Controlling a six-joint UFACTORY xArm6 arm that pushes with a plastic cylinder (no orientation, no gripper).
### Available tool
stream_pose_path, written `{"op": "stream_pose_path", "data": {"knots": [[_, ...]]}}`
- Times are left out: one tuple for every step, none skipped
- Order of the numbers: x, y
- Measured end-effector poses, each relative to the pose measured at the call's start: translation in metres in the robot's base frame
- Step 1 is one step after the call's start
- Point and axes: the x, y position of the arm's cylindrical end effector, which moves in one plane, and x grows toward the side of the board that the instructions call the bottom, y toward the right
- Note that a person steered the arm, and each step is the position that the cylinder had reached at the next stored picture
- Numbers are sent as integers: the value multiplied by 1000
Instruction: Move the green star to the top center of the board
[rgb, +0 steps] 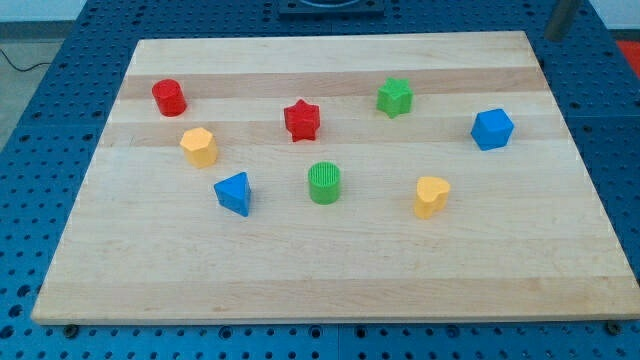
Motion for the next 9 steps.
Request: {"op": "stream_pose_path", "data": {"knots": [[24, 6], [62, -16], [63, -58], [76, -96], [103, -138], [125, -171], [150, -192], [153, -230], [107, -279]]}}
